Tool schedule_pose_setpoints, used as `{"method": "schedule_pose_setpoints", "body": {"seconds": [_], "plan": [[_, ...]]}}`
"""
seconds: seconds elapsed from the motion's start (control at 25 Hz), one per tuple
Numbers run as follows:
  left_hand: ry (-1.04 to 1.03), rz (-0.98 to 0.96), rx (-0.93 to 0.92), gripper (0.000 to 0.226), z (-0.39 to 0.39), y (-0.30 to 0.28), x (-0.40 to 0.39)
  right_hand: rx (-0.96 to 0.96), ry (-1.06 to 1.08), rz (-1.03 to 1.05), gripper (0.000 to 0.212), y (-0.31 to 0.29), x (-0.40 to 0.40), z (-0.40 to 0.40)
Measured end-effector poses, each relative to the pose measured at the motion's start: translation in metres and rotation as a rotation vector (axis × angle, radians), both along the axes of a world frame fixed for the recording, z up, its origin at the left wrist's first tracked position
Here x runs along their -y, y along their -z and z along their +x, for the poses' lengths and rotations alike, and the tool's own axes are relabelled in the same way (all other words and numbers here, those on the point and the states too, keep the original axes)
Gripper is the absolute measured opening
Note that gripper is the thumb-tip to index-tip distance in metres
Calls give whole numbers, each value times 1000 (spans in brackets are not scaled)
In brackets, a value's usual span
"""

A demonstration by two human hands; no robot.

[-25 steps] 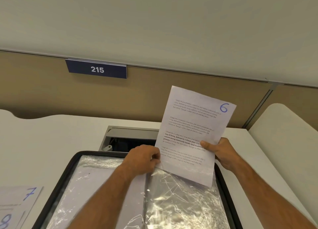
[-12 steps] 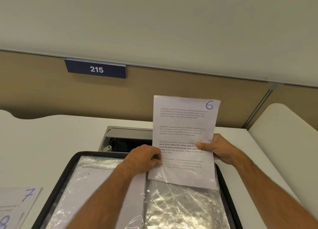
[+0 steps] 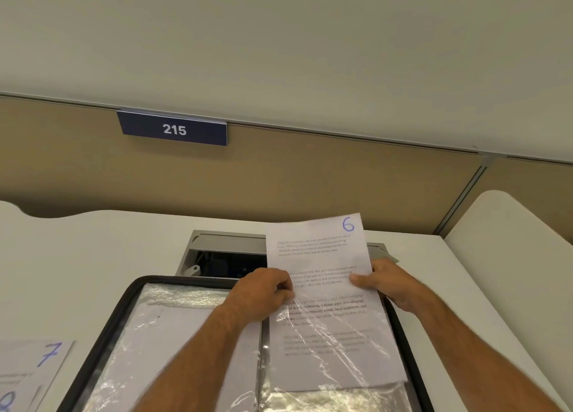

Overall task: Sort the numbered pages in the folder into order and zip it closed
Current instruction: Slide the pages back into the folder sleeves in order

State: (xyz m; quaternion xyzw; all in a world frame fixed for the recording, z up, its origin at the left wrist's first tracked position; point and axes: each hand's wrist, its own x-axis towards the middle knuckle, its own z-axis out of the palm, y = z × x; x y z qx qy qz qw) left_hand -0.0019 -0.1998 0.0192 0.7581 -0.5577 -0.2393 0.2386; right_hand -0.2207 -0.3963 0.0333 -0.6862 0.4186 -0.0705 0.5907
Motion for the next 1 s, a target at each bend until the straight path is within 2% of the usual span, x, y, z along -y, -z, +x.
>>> {"method": "schedule_pose_setpoints", "body": {"seconds": [0.08,0.28,0.48,0.52,0.64,0.68,0.76,0.88,0.92,1.0], "plan": [[-14,0,-3,12,-1,2,0,-113,-76,33,24,-5,0,-3],[-52,3,15,8,-3,3,0,60,88,44,20,-11,-9,0],[-60,3,44,7,-7,1,-1,-285,-75,6,18,-11,-3,-9],[-60,5,44,7,-7,1,-1,-259,-44,2,19,-11,-4,-8],[-67,0,54,8,-9,0,-2,-6,145,14,16,-10,-13,0],[-70,-4,63,9,-9,0,-2,-2,162,13,15,-11,-14,0],[-75,-11,82,10,-10,0,-2,-130,103,9,15,-11,-13,-2],[-81,-16,86,12,-12,1,-2,-440,-96,-94,19,-16,-8,-7],[-79,-15,87,11,-12,1,-2,-435,-102,-123,20,-17,-9,-5],[-85,-25,84,11,-14,2,-1,-267,-38,-145,15,-17,-12,-1]]}}
